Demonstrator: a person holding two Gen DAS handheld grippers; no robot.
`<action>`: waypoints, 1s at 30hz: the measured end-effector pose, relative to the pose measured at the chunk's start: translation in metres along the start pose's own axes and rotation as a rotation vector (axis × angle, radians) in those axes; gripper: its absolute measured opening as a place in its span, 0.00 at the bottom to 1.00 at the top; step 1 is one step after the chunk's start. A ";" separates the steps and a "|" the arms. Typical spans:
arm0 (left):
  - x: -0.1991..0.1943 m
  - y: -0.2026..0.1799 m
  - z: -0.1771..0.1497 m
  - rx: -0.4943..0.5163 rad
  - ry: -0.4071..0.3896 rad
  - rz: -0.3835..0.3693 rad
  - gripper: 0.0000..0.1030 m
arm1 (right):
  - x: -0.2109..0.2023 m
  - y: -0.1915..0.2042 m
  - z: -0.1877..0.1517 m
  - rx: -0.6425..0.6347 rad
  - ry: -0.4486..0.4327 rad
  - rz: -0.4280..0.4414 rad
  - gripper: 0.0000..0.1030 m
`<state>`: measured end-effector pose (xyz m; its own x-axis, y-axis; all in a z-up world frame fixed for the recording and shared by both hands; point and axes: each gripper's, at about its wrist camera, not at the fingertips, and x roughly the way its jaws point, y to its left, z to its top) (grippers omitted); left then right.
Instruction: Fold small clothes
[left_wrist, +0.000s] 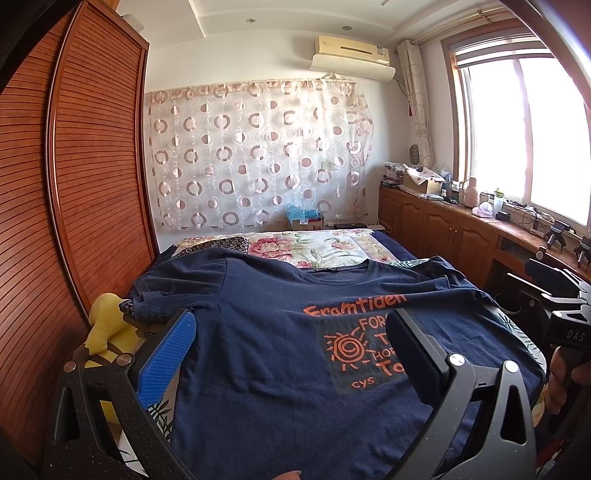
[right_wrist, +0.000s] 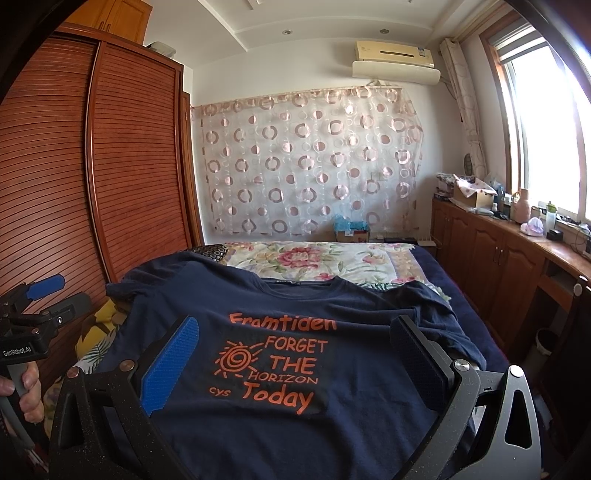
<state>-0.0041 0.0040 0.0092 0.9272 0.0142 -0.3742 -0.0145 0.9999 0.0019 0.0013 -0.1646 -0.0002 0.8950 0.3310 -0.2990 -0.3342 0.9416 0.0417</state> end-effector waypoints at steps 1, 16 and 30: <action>0.000 0.000 0.000 0.000 0.000 0.000 1.00 | 0.000 0.000 0.000 0.000 0.000 0.001 1.00; 0.003 0.005 0.000 -0.005 0.019 0.002 1.00 | 0.002 0.003 -0.002 -0.006 0.008 -0.001 1.00; 0.032 0.054 -0.017 -0.037 0.097 0.047 1.00 | 0.034 0.005 -0.003 -0.034 0.066 0.016 1.00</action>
<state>0.0183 0.0586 -0.0182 0.8848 0.0584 -0.4624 -0.0721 0.9973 -0.0121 0.0293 -0.1486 -0.0130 0.8684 0.3402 -0.3607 -0.3594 0.9331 0.0146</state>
